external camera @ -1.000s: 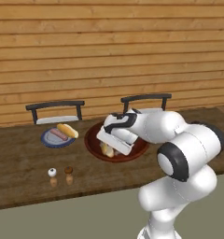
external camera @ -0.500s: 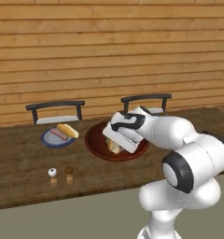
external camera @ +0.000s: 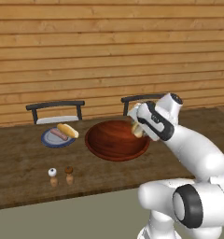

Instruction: Place one bun and one sausage from the bowl on each plate.

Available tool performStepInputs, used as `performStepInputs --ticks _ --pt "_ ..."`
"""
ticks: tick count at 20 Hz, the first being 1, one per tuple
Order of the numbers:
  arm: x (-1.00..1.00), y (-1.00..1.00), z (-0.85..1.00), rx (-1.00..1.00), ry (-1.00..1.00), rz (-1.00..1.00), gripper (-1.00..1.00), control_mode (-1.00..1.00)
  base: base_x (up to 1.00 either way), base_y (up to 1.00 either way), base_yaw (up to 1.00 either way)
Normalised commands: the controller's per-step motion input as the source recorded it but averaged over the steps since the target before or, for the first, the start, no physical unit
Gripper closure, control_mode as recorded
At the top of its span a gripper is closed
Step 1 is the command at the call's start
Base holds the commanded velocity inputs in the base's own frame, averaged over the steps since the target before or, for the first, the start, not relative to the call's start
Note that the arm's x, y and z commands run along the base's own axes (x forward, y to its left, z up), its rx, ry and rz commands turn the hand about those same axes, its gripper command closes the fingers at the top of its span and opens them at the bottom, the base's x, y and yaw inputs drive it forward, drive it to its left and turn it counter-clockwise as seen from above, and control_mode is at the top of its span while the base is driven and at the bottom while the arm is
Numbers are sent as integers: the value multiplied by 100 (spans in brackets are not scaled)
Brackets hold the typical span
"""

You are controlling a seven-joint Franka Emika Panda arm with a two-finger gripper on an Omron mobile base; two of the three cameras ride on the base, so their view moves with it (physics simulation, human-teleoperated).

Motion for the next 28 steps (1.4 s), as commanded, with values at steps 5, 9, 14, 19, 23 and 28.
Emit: performStepInputs --ticks 5,9,14,19,23,28 --pt "48 -79 97 -32 0 -39 100 -100 0 0 0" --pt "70 -91 43 -39 0 -41 100 -100 0 0 0" --pt "55 -79 -42 -2 4 9 100 -100 0 0 0" --pt "14 -56 -36 1 0 63 100 -100 0 0 0" --pt "14 0 -23 -11 1 2 100 -100 0 0 0" --pt "63 1 -33 -16 10 -8 100 -100 0 0 0"
